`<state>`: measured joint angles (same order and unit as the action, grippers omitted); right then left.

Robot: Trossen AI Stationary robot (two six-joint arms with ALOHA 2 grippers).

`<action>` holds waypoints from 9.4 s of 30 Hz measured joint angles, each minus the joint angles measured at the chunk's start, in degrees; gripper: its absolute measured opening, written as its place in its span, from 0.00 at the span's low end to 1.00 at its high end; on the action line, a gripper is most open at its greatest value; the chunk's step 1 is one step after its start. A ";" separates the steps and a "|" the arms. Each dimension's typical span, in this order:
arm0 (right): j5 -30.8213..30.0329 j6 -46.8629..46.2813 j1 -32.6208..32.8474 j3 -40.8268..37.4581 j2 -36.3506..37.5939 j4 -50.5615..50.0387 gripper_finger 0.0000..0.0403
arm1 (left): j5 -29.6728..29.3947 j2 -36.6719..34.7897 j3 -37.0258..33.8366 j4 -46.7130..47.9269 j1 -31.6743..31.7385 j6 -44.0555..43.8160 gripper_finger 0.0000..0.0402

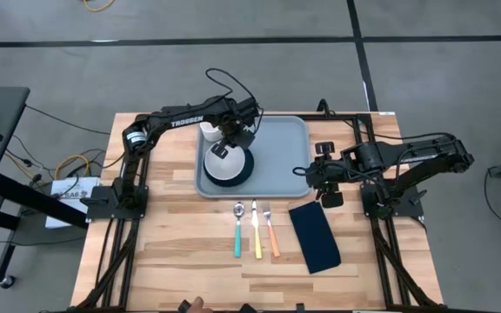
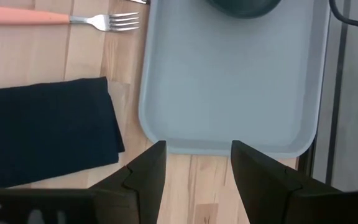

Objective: Set up tray
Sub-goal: Put the white bowl on the black plate, then put the dark blue napkin on the gray tray to the right of the black plate

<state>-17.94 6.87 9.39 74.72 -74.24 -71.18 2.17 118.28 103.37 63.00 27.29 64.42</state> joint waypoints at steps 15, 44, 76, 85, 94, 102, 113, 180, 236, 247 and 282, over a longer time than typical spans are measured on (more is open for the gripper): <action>0.07 0.02 0.00 0.00 0.00 -0.02 0.43 | 0.46 0.00 0.00 0.00 -0.39 -0.88 0.02; 0.07 0.09 0.00 0.00 0.00 -0.10 0.43 | -12.39 -0.87 0.02 0.55 -2.97 -2.47 0.22; 10.76 1.19 0.42 -14.93 -0.02 6.61 0.43 | 19.97 -50.59 -41.85 -19.22 -16.10 -59.99 0.22; 13.24 -12.99 14.44 -21.98 -0.02 14.22 0.43 | 7.09 -61.54 -74.50 -74.52 -23.36 -80.43 0.22; 13.74 -23.84 24.13 -23.37 -4.39 30.81 0.43 | 4.63 -62.05 -79.67 -84.78 -27.51 -74.52 0.22; 15.11 -30.98 28.42 -23.43 -13.94 30.89 0.43 | 3.98 -62.05 -79.69 -86.64 -28.09 -72.78 0.22; 20.63 -37.92 34.87 -11.36 -26.57 28.91 0.43 | 3.52 -62.03 -79.69 -86.09 -28.09 -72.30 0.22; -0.74 -27.81 15.11 26.19 -29.38 -18.30 0.00 | 21.31 -62.89 -79.65 -89.28 -28.06 -77.58 0.22; 0.34 30.79 -26.09 26.12 -43.20 4.54 0.00 | 16.52 -65.83 -79.49 -87.71 -27.89 -74.59 0.22; 6.85 24.57 -25.51 24.20 -43.28 3.01 0.00 | 16.52 -65.83 -79.49 -86.79 -27.89 -74.64 0.22; 13.56 -5.12 -25.46 24.15 -52.38 5.78 0.00 | 16.50 -65.83 -79.49 -86.22 -27.89 -74.70 0.22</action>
<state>-4.38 1.76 -16.08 98.87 -126.62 -65.40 18.68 52.45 23.88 -23.22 -0.60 -10.28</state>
